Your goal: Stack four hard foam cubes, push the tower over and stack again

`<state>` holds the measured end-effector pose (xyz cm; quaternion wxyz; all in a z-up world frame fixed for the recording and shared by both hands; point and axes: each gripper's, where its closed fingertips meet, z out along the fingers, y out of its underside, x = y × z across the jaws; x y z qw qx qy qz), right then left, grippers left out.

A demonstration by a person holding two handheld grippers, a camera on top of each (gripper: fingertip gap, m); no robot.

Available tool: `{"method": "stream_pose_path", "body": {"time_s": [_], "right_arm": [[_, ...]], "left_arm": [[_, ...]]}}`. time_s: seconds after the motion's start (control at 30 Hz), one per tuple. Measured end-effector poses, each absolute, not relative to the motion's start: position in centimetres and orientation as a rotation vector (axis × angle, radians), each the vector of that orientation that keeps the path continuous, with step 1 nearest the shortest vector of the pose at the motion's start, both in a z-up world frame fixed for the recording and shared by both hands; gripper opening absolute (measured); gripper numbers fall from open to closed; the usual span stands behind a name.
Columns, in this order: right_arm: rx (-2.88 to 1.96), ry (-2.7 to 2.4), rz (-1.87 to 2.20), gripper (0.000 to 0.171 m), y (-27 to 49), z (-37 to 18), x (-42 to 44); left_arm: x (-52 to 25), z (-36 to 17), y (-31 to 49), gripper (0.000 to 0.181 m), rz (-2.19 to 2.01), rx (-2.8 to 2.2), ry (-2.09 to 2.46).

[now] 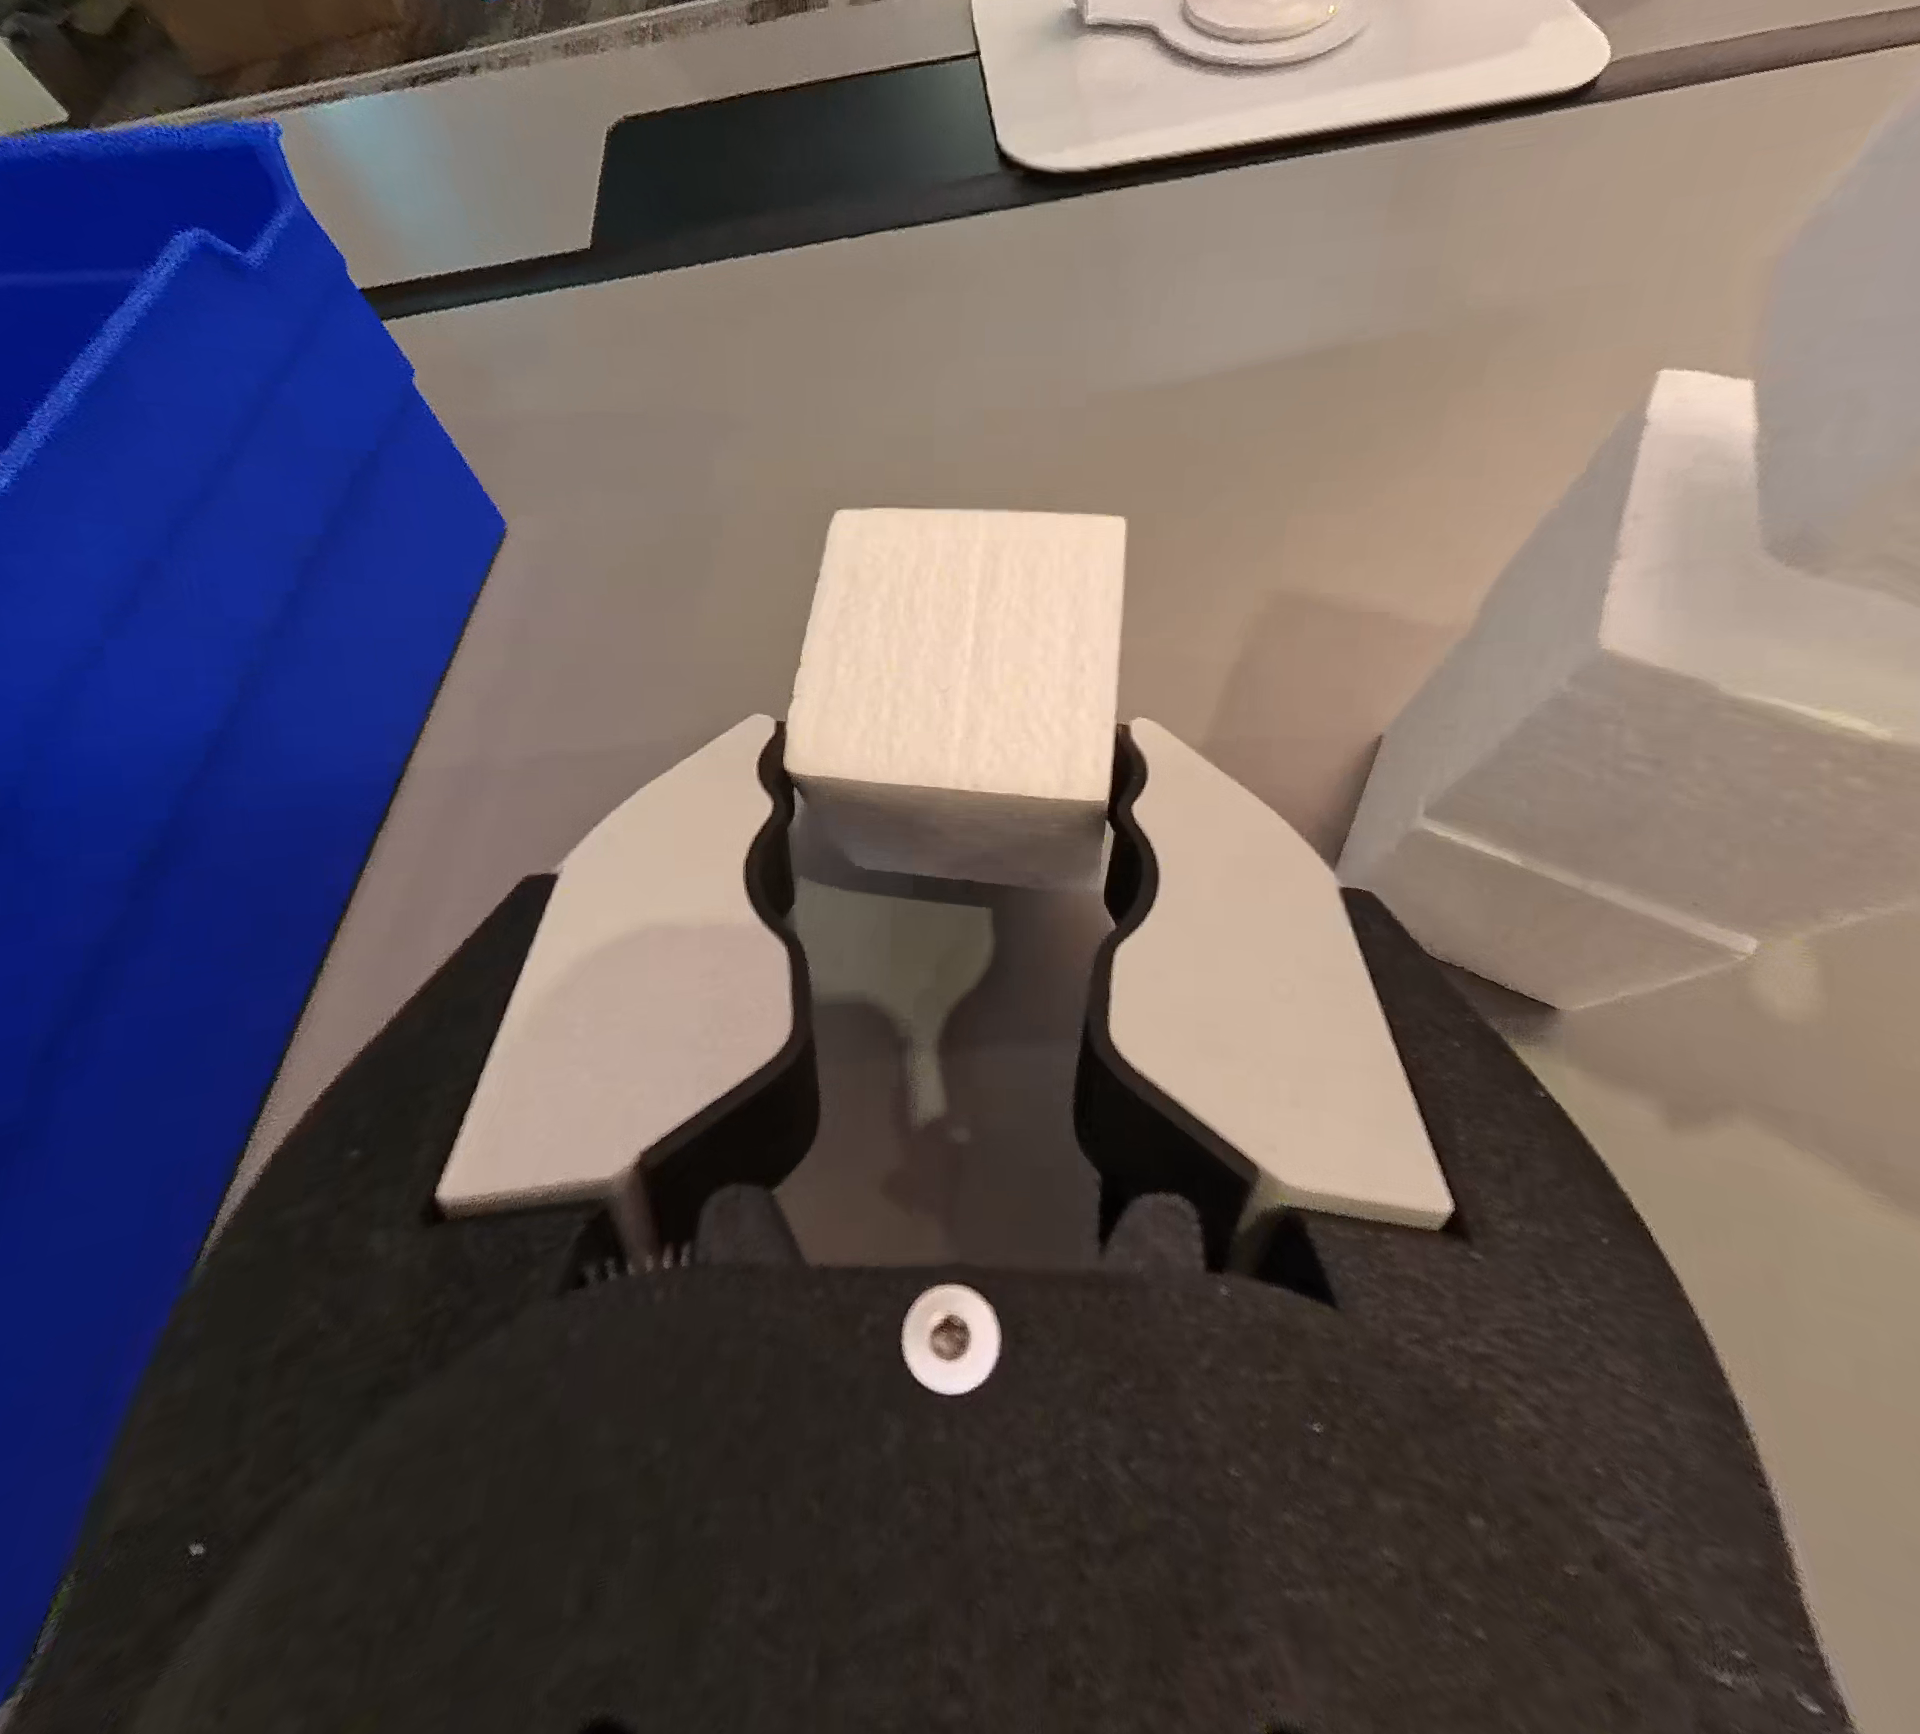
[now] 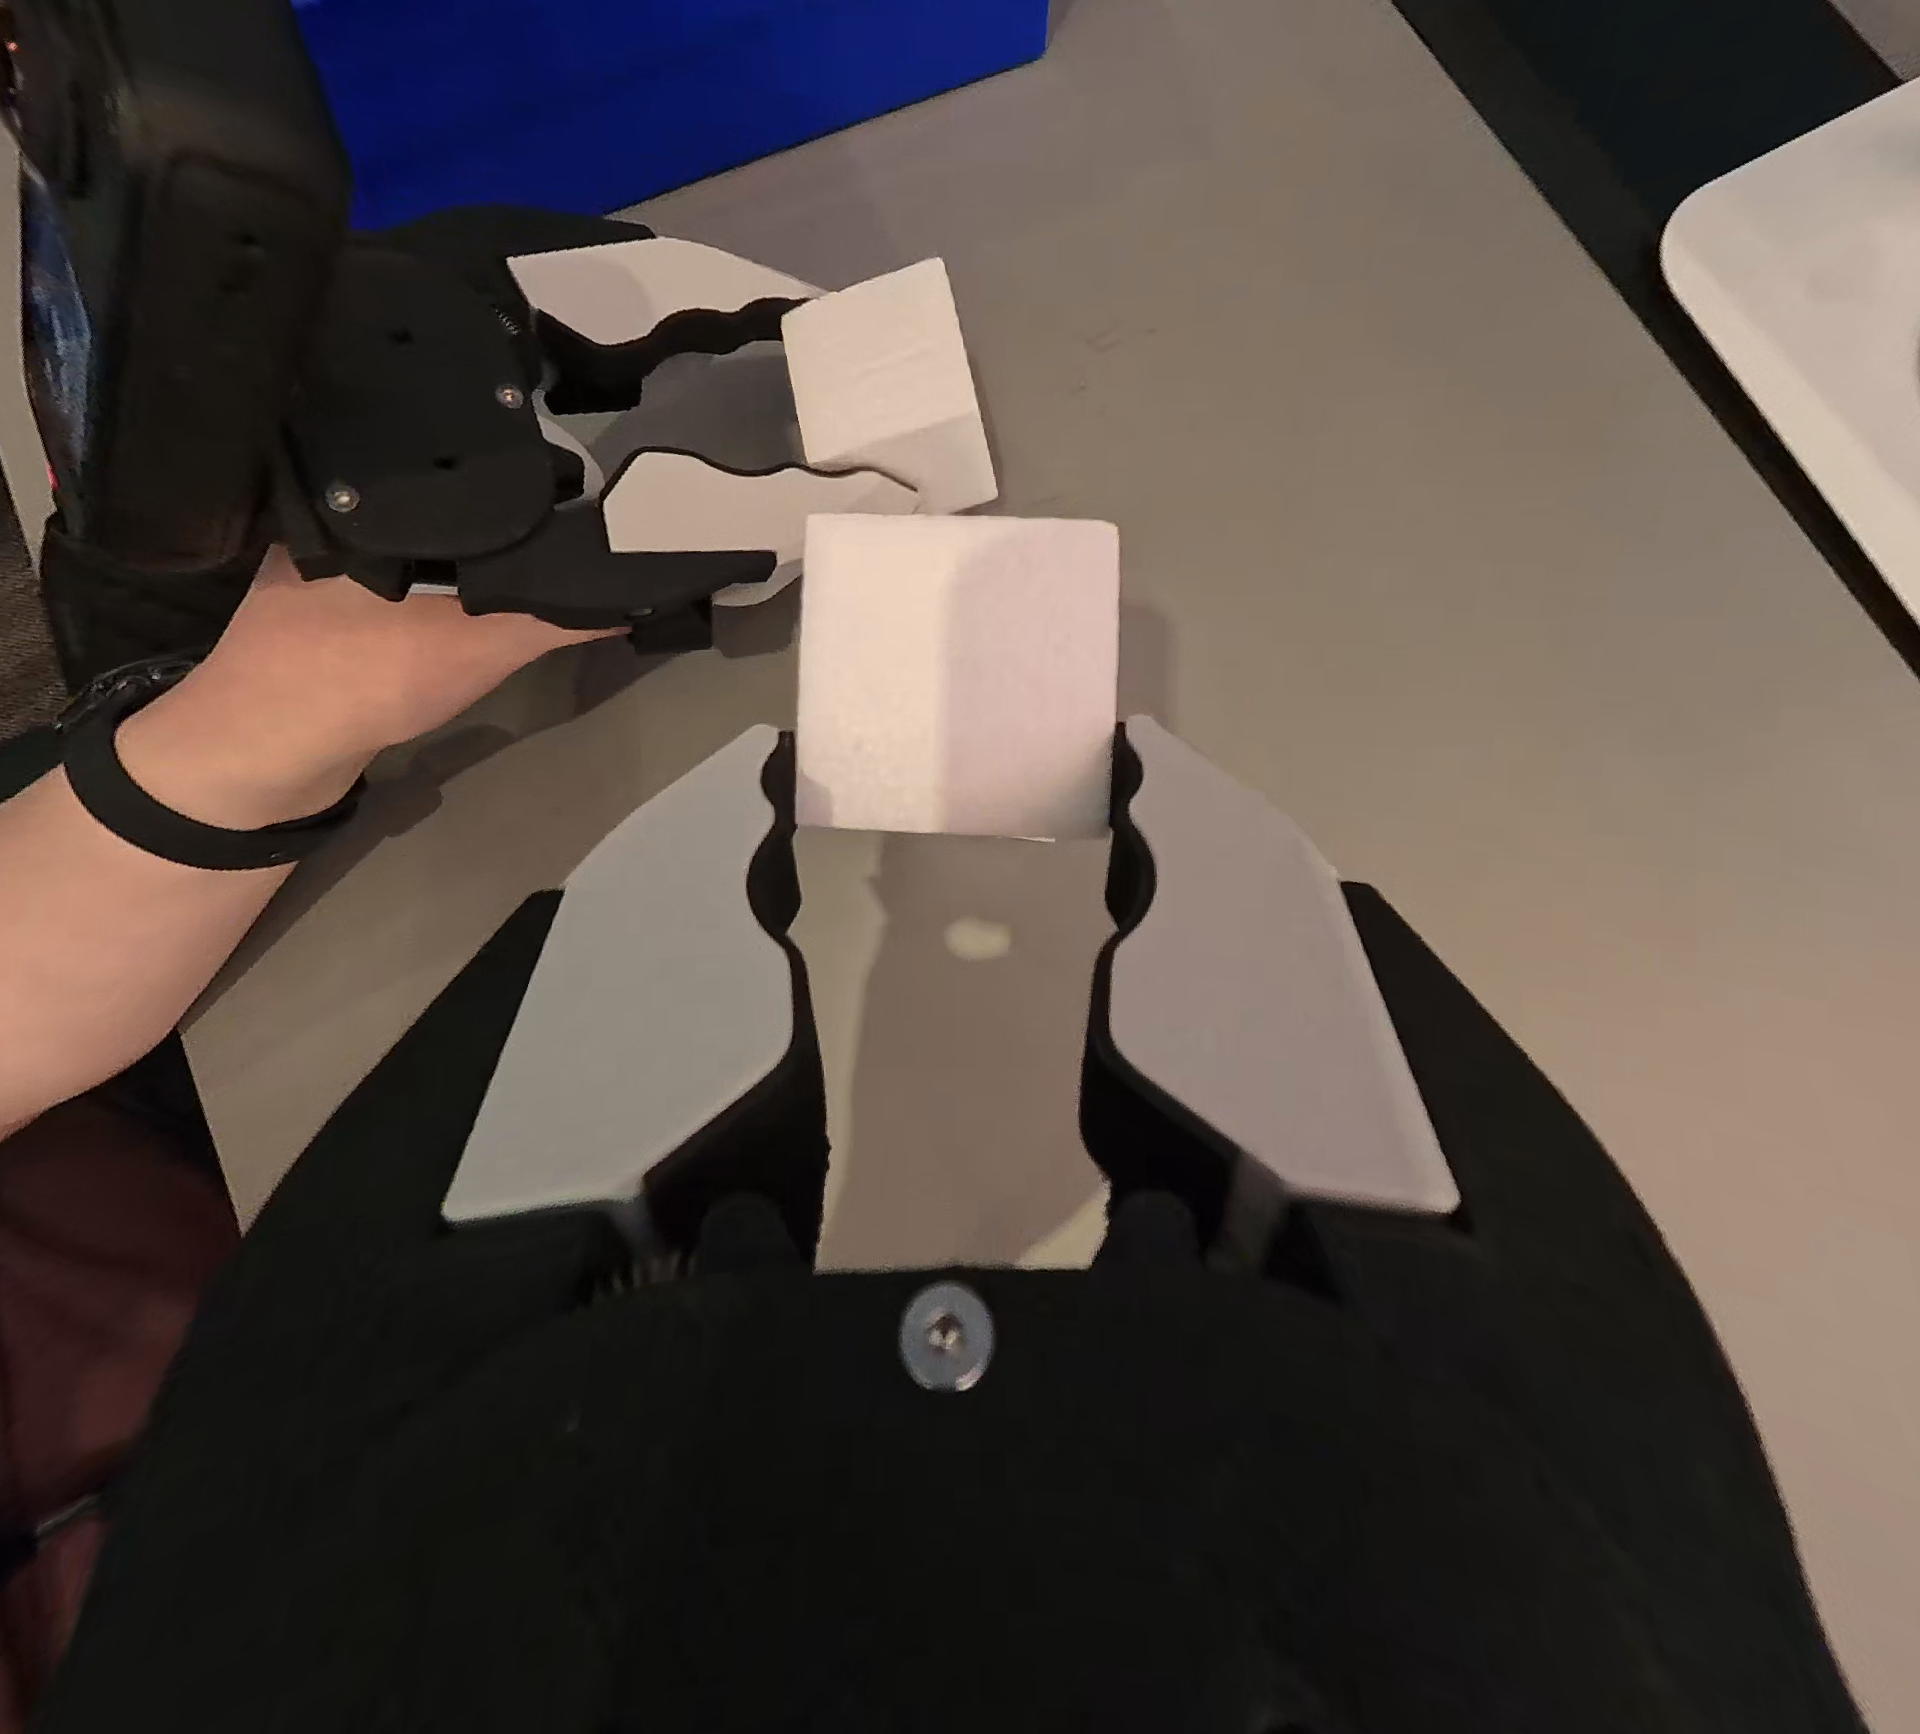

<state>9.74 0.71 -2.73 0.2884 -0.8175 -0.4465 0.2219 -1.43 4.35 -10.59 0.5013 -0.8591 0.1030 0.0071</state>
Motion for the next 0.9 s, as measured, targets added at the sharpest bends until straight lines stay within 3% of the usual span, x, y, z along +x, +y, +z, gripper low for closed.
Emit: {"method": "stream_pose_path", "body": {"time_s": [0.4, 0.53, 0.67, 0.9], "right_arm": [[-2.182, -1.22, 0.508, 0.058, 0.8, -3.6, 9.0], [-2.131, -1.231, 0.543, 0.067, 0.2, -2.1, 9.6], [-2.027, -1.161, 0.551, 0.068, -0.2, 1.6, 13.1], [-2.059, -0.905, 0.372, 0.067, 0.4, 4.6, 24.6]], "left_arm": [[-1.6, -10.1, 4.1, 0.058, 0.011, -2.06, 0.234], [-2.1, -9.4, 4.0, 0.058, 0.027, -2.03, 0.212], [-3.0, -5.8, 3.1, 0.058, -0.033, -1.897, 0.146], [3.0, 3.3, -0.2, 0.058, -0.479, -1.765, 0.261]]}}
